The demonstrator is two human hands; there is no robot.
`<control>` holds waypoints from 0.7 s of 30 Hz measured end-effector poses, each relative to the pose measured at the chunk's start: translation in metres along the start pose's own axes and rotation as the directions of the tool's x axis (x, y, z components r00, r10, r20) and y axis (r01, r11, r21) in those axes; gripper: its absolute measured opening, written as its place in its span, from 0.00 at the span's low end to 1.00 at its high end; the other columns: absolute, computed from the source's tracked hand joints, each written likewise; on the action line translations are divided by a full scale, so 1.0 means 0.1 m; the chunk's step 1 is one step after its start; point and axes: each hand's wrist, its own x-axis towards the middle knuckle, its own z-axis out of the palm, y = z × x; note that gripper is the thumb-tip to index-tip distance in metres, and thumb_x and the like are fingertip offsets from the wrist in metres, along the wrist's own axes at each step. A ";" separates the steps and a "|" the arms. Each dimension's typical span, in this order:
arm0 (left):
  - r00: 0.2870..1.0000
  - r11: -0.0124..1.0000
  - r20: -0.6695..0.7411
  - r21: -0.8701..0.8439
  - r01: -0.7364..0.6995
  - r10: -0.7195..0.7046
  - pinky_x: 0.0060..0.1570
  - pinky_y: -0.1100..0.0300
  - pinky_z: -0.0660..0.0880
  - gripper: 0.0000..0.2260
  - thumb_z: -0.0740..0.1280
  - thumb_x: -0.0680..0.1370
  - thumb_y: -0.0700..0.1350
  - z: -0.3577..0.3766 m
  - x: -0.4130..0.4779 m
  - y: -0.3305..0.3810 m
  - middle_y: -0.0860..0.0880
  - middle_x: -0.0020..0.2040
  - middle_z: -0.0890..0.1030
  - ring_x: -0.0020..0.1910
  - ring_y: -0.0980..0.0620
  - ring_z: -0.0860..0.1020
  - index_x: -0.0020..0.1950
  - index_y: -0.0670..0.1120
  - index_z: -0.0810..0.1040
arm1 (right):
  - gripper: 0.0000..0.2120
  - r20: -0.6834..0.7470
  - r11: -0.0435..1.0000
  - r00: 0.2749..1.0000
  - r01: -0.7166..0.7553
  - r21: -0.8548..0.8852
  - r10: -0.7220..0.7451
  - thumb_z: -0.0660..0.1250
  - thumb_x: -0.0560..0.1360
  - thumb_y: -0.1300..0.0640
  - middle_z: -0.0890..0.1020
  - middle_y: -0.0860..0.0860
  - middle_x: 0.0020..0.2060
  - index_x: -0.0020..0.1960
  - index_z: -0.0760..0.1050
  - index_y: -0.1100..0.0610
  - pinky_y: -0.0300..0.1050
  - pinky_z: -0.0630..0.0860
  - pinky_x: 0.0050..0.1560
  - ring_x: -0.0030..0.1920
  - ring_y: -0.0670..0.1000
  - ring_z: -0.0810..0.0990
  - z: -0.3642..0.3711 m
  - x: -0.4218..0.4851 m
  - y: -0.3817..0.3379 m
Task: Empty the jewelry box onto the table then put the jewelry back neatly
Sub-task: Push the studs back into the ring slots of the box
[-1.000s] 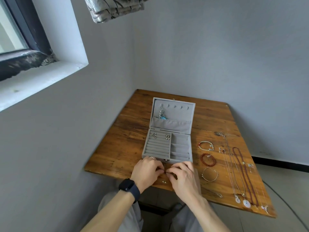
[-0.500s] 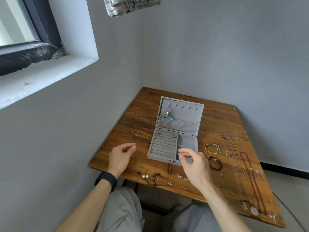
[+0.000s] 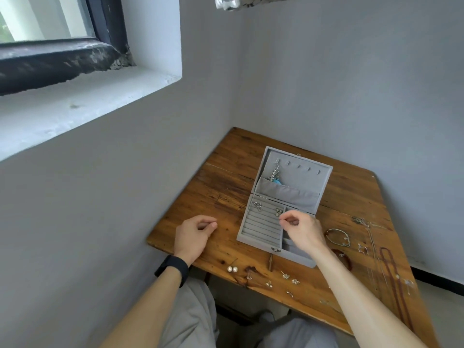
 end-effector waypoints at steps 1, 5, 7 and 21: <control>1.000 1.000 0.000 -0.006 0.000 0.000 0.52 0.65 0.76 0.03 0.72 0.77 0.50 0.00 0.00 -0.01 0.63 0.45 0.82 0.46 0.63 0.81 0.49 0.59 0.83 | 0.05 0.012 1.000 1.000 -0.007 -0.024 0.007 0.71 0.76 0.51 0.82 0.40 0.46 0.45 0.81 0.40 0.36 0.72 0.46 0.48 0.41 0.79 0.02 0.04 0.00; 1.000 1.000 -0.005 -0.026 0.006 -0.006 0.54 0.63 0.77 0.03 0.72 0.77 0.50 0.01 0.02 -0.03 0.63 0.45 0.83 0.46 0.63 0.81 0.49 0.58 0.84 | 0.04 0.064 0.993 0.997 -0.035 -0.116 0.043 0.71 0.76 0.51 0.84 0.44 0.50 0.49 0.84 0.45 0.41 0.73 0.50 0.49 0.44 0.79 0.07 0.14 0.03; 1.000 0.999 -0.007 -0.038 0.013 -0.013 0.54 0.61 0.78 0.03 0.72 0.77 0.51 0.02 0.04 -0.04 0.62 0.45 0.84 0.46 0.63 0.81 0.49 0.58 0.84 | 0.03 0.065 0.993 0.996 -0.057 -0.105 0.064 0.72 0.75 0.51 0.85 0.44 0.49 0.47 0.84 0.44 0.38 0.71 0.46 0.47 0.43 0.78 0.08 0.16 0.02; 1.000 1.000 -0.010 -0.014 0.009 -0.009 0.49 0.67 0.74 0.02 0.72 0.77 0.51 0.02 0.03 -0.09 0.62 0.45 0.83 0.48 0.64 0.80 0.49 0.58 0.84 | 0.06 -0.052 0.950 0.993 -0.121 -0.289 0.111 0.69 0.77 0.52 0.86 0.48 0.50 0.52 0.83 0.45 0.43 0.77 0.48 0.52 0.53 0.82 0.14 0.15 -0.16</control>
